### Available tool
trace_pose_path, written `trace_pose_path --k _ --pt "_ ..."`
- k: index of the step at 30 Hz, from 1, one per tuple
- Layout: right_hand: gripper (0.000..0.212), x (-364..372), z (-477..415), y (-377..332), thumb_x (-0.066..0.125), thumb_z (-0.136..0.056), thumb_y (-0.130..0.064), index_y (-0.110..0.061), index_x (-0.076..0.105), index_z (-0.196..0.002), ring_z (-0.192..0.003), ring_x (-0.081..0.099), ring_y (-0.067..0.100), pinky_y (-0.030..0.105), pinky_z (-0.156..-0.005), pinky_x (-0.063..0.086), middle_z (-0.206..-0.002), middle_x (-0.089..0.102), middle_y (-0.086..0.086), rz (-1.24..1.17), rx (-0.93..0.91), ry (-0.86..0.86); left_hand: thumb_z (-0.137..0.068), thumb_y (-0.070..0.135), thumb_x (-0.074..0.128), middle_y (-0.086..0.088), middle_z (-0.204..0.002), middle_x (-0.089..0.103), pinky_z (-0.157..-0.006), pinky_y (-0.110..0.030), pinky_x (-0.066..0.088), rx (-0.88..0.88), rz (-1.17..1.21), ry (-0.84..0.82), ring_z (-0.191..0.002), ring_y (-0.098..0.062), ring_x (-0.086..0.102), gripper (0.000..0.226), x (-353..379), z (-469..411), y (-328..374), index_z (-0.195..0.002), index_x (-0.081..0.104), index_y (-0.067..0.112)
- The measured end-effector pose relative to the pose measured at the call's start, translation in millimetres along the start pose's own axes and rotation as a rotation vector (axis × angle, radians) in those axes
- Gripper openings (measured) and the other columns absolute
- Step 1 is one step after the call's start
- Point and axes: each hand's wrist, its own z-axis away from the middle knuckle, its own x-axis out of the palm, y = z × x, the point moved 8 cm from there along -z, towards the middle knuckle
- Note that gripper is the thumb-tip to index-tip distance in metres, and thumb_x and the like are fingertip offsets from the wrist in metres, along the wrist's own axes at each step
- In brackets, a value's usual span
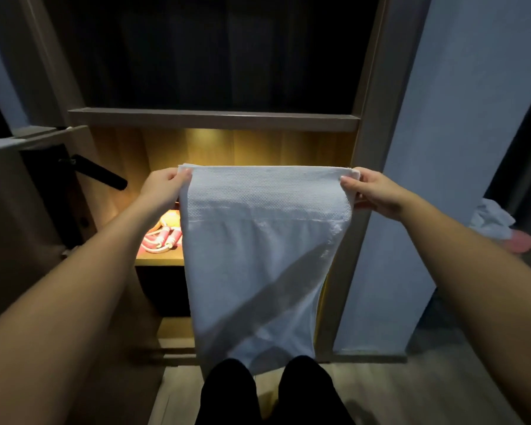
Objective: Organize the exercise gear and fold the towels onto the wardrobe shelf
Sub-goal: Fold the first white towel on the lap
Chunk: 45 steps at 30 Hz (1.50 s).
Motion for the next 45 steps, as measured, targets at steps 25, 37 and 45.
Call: trace_pose_path --k 25,37,45 --pt "0.02 92 172 98 0.072 -0.076 -0.029 -0.012 0.077 -0.068 -0.065 0.069 0.012 0.021 -0.058 0.054 -0.068 0.071 0.002 -0.448 0.295 -0.223 -0.098 0.032 0.049 -0.008 -0.097 0.073 -0.073 -0.031 0.056 -0.484 0.589 -0.216 -0.083 -0.021 0.071 0.034 29 176 -123 -0.098 0.074 0.01" --pt "0.039 163 188 265 0.063 -0.092 -0.032 -0.006 0.059 -0.121 -0.098 0.065 0.031 0.045 -0.092 0.051 -0.108 0.069 0.014 -0.313 0.906 0.023 -0.098 0.03 0.056 -0.009 -0.103 0.062 -0.074 -0.035 0.043 -0.969 0.085 -0.394 -0.083 -0.023 0.058 0.028 116 237 -248 -0.11 0.057 0.005" --pt "0.045 174 224 275 0.069 -0.084 -0.032 -0.014 0.056 -0.123 -0.11 0.059 0.036 0.053 -0.095 0.045 -0.115 0.067 0.016 -0.485 0.986 -0.167 -0.081 0.042 0.069 -0.014 -0.098 0.067 -0.064 -0.039 0.041 -1.207 0.207 -0.574 -0.088 -0.029 0.062 0.04 104 276 -260 -0.102 0.056 0.011"
